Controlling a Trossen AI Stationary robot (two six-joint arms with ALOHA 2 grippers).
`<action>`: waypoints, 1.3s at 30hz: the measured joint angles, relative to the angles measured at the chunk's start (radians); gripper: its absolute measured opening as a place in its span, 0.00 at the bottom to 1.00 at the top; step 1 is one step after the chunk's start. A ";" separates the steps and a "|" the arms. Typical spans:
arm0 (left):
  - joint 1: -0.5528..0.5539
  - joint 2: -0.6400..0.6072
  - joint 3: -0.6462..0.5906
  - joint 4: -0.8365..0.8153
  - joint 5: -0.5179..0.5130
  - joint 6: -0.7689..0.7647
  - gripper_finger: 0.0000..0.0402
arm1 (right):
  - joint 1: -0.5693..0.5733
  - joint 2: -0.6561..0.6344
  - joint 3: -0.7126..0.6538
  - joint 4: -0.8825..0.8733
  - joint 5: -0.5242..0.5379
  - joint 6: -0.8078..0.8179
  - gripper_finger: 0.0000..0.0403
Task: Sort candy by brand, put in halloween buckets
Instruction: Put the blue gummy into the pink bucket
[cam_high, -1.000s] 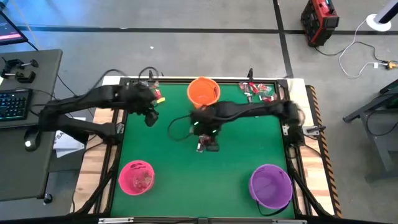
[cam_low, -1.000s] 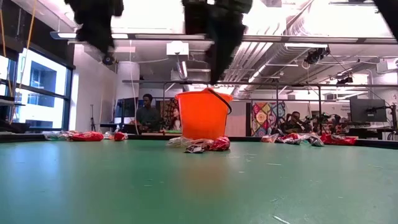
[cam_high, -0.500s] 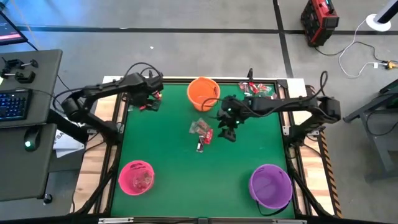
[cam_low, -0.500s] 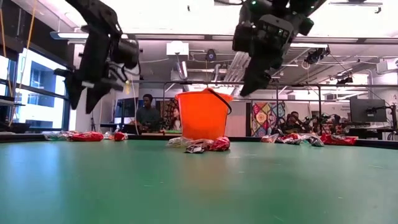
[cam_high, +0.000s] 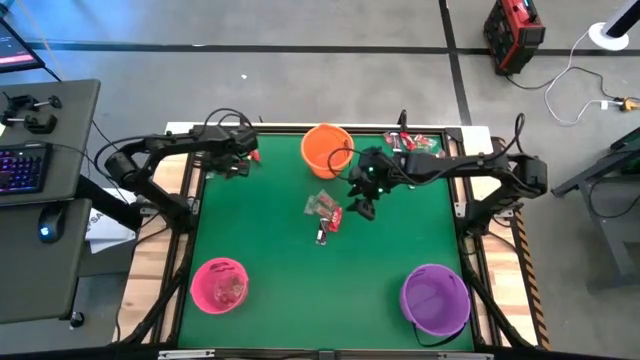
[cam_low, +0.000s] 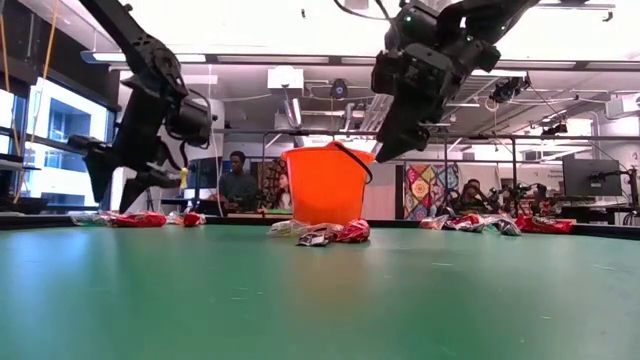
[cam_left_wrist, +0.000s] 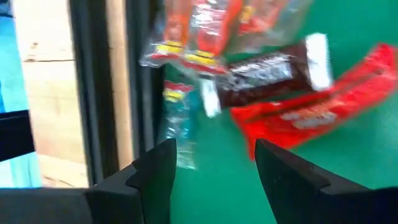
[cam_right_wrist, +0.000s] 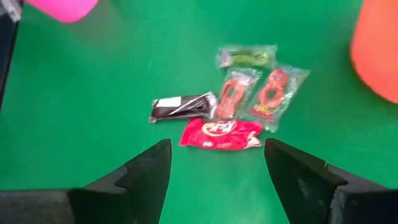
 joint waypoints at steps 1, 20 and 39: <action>0.009 0.000 -0.009 0.008 -0.003 0.011 0.51 | -0.004 0.000 0.000 0.008 0.001 0.006 0.62; 0.064 -0.008 -0.124 0.116 0.012 0.167 0.23 | -0.028 0.000 0.000 0.072 0.110 0.078 0.62; -0.318 -0.642 0.005 -0.237 0.623 0.195 0.00 | -0.029 0.000 0.001 0.071 0.107 0.023 0.62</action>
